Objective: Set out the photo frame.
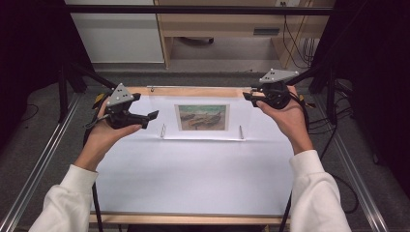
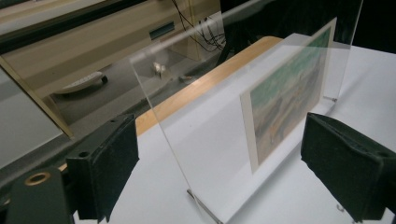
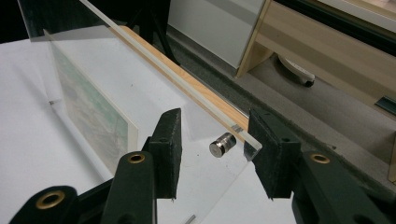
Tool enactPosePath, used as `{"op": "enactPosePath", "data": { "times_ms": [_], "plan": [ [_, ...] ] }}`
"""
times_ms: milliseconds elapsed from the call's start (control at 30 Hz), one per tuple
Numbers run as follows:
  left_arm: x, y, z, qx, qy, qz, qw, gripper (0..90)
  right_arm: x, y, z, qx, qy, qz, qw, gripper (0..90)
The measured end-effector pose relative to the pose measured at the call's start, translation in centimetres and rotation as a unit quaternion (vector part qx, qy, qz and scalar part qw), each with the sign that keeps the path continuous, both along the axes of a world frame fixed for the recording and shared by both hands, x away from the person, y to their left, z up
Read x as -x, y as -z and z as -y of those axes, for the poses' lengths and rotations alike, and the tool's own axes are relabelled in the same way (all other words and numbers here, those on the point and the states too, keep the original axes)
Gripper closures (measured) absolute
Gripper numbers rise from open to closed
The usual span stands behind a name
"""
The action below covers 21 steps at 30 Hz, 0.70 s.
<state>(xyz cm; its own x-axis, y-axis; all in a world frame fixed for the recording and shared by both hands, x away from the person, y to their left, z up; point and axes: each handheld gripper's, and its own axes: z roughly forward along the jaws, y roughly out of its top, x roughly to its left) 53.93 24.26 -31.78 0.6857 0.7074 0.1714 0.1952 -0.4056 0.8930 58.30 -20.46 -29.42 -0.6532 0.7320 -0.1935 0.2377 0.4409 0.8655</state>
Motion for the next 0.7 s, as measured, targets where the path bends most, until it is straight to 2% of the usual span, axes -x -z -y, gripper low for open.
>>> {"op": "enactPosePath", "data": {
  "times_ms": [300, 700],
  "plan": [
    [1.5, 1.9, -0.8, -0.007, -0.001, -0.017, 0.9998, 11.0, -0.8, 0.3, 0.1, -0.014, 0.008, 0.002, 0.9999, 56.3],
    [1.8, 2.8, -1.1, -0.009, 0.001, -0.025, 0.9996, 11.0, -1.6, 0.6, 0.2, -0.033, 0.015, 0.001, 0.9993, 54.9]
  ]
}}
